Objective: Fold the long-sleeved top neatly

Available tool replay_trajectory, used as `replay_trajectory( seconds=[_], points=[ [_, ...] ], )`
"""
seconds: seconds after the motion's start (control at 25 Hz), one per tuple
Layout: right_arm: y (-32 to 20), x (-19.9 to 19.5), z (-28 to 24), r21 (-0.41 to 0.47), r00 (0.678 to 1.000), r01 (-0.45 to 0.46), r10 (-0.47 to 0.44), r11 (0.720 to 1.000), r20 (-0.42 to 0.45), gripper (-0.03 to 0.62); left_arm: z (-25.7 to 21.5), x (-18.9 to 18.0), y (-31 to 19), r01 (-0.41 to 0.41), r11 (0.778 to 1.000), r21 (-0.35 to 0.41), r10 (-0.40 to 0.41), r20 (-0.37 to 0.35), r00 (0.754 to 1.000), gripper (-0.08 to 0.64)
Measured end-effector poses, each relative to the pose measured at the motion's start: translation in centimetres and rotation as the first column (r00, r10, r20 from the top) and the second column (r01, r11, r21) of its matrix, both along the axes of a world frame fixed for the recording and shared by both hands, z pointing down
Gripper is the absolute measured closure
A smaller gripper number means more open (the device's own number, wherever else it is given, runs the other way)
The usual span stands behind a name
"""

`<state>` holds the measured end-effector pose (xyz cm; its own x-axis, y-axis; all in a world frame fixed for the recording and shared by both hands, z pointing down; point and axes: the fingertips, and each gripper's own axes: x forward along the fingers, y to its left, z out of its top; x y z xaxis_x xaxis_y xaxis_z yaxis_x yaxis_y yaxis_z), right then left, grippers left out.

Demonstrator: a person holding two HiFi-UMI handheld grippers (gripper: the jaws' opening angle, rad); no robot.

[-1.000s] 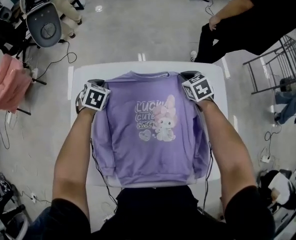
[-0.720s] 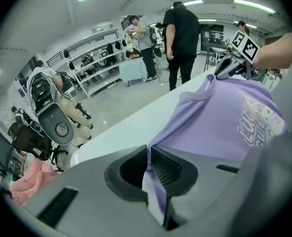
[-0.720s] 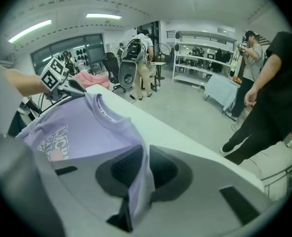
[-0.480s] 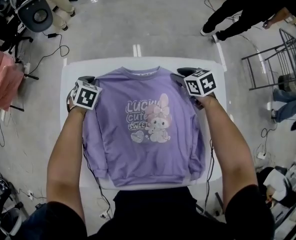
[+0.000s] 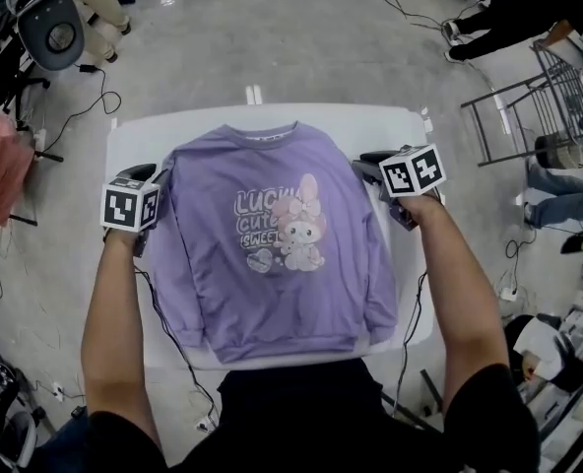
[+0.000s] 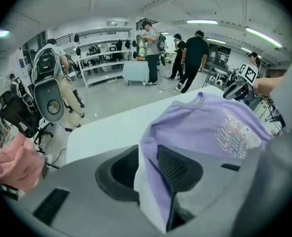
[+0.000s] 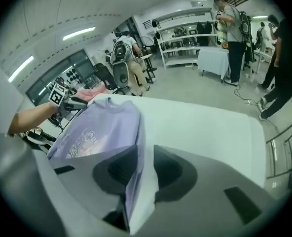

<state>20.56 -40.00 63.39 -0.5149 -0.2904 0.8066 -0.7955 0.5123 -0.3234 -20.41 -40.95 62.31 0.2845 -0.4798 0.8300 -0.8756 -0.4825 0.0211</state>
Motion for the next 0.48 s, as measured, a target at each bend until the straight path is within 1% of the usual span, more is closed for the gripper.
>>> replay_trajectory(
  seconds=[0.16, 0.28, 0.36, 0.4, 0.48],
  points=[
    [-0.1, -1.5, 0.5, -0.008, 1.0, 0.017, -0.017, 1.0, -0.005, 0.48, 1.1, 0.0, 0.3, 0.03, 0.999, -0.021, -0.03, -0.024, 0.999, 0.446],
    [-0.1, -2.4, 1.5, -0.01, 0.996, 0.045, -0.045, 0.999, -0.08, 0.483, 1.9, 0.3, 0.4, 0.021, 1.0, -0.024, -0.02, 0.01, 1.0, 0.446],
    [-0.4, -2.2, 1.9, 0.01, 0.988, 0.062, -0.06, 0.998, -0.145, 0.546, 2.4, 0.3, 0.5, 0.012, 1.0, -0.017, -0.012, 0.04, 0.999, 0.448],
    [-0.6, -2.0, 1.7, 0.023, 0.986, 0.061, -0.056, 0.998, -0.156, 0.558, 2.6, 0.3, 0.5, 0.012, 1.0, -0.011, -0.012, 0.049, 0.999, 0.464],
    [-1.4, -1.2, 0.8, 0.051, 0.991, 0.02, -0.013, 0.999, -0.135, 0.566, 2.3, -0.2, 0.2, 0.027, 1.0, 0.013, -0.027, 0.071, 0.997, 0.534]
  ],
)
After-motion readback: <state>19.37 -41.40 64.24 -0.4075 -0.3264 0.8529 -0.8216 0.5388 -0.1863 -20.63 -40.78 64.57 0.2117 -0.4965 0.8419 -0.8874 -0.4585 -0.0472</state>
